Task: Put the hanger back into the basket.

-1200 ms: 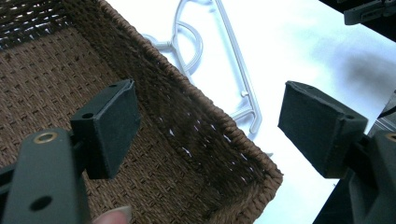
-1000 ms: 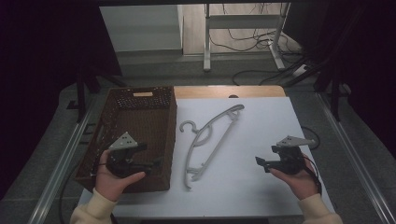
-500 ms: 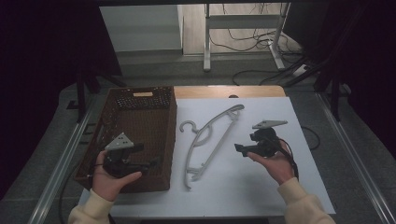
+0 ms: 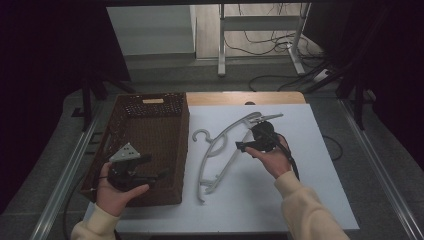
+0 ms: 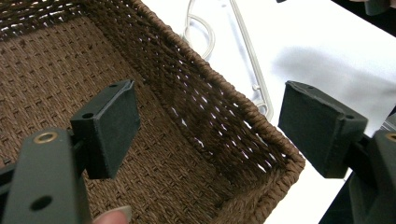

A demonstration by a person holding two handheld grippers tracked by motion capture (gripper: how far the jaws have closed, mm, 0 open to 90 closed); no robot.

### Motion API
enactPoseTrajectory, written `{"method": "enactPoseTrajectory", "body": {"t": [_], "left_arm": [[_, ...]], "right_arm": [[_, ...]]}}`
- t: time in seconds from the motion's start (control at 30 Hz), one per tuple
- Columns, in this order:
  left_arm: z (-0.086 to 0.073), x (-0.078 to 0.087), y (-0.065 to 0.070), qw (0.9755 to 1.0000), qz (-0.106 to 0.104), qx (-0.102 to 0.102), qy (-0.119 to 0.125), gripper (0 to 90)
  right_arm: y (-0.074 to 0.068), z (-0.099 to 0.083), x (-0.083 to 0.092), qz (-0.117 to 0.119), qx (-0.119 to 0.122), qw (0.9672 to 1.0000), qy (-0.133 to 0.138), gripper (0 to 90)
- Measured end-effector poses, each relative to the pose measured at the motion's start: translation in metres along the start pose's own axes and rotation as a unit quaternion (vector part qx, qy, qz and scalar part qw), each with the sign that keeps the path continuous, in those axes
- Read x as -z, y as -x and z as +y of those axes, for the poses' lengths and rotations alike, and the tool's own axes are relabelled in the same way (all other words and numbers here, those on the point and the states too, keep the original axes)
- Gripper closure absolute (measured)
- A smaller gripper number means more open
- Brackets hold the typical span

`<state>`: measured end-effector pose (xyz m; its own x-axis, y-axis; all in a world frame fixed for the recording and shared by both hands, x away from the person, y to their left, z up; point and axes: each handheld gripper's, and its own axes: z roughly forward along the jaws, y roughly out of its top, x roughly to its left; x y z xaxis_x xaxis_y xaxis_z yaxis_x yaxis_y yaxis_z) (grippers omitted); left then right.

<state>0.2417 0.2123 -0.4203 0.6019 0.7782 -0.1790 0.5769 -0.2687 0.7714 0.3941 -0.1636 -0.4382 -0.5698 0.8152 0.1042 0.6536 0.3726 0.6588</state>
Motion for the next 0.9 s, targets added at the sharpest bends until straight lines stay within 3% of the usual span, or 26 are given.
{"method": "enactPoseTrajectory", "body": {"t": [0.43,0.63,0.9], "left_arm": [[-0.003,-0.001,-0.003,1.0000,0.000,0.004,-0.003,20.5],[-0.004,0.000,-0.006,1.0000,0.001,0.007,-0.002,20.5],[-0.004,0.002,-0.007,1.0000,0.002,0.006,0.001,20.5]], "right_arm": [[-0.004,0.027,-0.041,-0.016,-0.027,0.9987,-0.040,26.5],[-0.012,0.038,-0.066,-0.026,-0.025,0.9972,-0.066,29.1],[-0.018,0.044,-0.087,-0.038,-0.030,0.9952,-0.085,36.8]]}}
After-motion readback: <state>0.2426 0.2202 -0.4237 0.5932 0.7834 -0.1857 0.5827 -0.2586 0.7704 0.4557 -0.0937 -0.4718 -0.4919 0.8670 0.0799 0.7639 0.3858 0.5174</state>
